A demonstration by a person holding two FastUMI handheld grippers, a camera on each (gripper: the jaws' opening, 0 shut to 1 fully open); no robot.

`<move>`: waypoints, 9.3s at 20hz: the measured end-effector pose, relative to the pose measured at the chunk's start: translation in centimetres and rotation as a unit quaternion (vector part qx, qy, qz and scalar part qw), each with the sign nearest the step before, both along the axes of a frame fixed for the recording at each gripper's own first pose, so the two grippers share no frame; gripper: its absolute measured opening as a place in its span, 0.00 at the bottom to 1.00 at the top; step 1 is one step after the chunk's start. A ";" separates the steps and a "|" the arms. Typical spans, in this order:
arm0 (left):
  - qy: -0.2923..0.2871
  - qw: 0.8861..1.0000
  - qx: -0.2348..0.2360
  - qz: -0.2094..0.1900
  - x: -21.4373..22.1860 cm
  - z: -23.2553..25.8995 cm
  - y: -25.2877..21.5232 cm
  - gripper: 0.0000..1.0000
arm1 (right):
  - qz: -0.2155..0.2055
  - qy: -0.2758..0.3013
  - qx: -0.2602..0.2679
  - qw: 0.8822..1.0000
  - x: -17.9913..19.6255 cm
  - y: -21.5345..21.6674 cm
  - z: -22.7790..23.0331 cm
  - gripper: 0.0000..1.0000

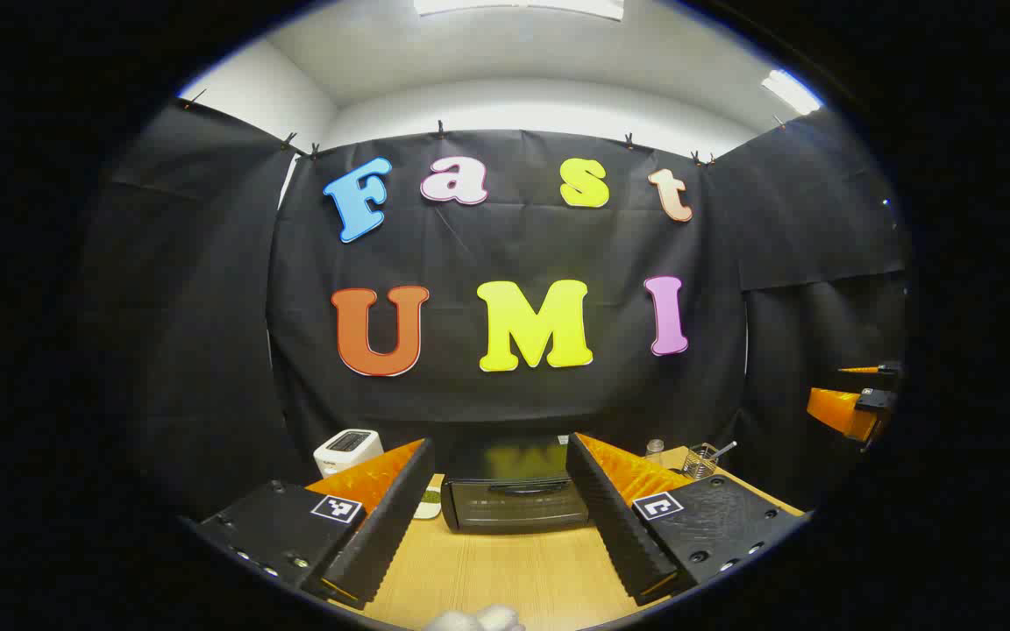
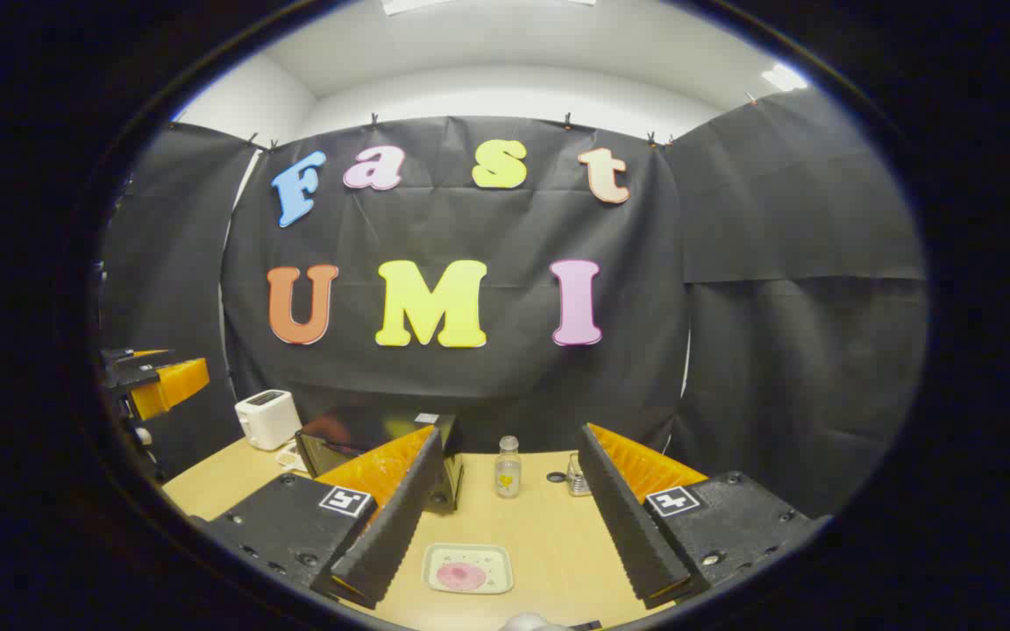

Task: Open the electric oven with the left hand, put the food in, and close the electric oven.

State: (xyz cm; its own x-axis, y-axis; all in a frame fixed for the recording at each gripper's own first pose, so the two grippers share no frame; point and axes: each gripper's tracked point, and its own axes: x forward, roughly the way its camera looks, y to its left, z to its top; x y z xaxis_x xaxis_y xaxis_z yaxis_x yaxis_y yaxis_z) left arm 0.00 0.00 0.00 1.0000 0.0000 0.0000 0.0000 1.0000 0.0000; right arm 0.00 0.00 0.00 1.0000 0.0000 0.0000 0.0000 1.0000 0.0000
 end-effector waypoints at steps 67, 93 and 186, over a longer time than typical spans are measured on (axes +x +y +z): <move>0.231 0.972 0.011 -0.035 12.1 -30.6 -5.3 0.97 | -0.055 0.111 -0.017 0.992 -4.4 -4.1 -6.4 0.99; 0.336 0.941 0.001 -0.035 8.7 -38.5 -5.5 0.97 | -0.070 0.155 -0.019 0.985 -4.4 -5.2 -11.6 0.99; 0.168 0.971 -0.038 0.164 -6.5 -13.1 19.3 0.96 | 0.049 0.289 0.591 0.752 32.1 26.8 -29.0 0.07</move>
